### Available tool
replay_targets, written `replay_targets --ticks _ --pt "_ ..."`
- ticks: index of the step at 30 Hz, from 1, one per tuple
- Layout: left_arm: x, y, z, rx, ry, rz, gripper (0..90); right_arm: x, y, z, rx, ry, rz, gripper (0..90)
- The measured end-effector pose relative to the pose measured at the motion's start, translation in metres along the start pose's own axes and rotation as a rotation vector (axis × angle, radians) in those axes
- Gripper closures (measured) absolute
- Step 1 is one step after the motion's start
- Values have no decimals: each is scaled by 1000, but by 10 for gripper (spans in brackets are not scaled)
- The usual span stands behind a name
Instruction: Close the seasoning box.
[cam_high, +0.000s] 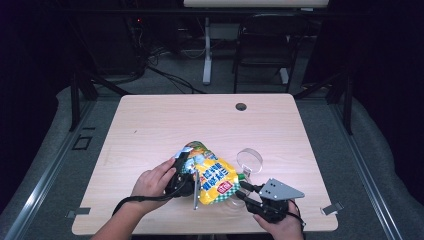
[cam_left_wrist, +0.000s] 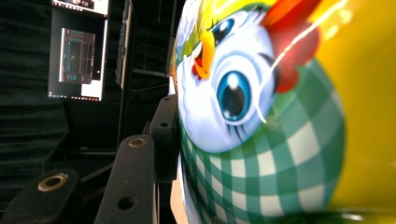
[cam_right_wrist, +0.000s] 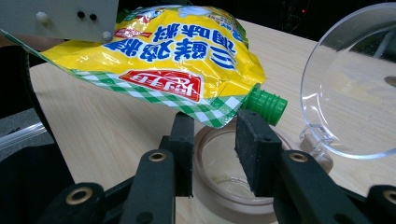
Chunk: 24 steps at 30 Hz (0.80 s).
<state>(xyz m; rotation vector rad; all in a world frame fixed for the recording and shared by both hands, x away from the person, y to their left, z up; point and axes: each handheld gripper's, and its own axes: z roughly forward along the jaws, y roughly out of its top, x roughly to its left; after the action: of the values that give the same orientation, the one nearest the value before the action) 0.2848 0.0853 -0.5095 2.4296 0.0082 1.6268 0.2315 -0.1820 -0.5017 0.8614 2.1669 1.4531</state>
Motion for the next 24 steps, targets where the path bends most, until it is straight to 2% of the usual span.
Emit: replay_targets --ticks 2,9,13,19,23,24 --pt "0 1 0 5 11 24 599 0 0 1 11 -5 -6 670" --pt "-1 2 1 7 10 32 599 -1 -2 3 11 -1 5 661" --pt "-1 1 0 7 7 29 600 -2 -4 3 17 6 25 623" --pt "-2 2 0 6 11 39 601 -3 -4 4 18 2 26 614" --pt "-1 2 -1 10 17 49 600 -1 -4 5 19 -5 9 607" --pt "-1 2 -1 15 24 65 600 0 -5 6 22 -7 10 606"
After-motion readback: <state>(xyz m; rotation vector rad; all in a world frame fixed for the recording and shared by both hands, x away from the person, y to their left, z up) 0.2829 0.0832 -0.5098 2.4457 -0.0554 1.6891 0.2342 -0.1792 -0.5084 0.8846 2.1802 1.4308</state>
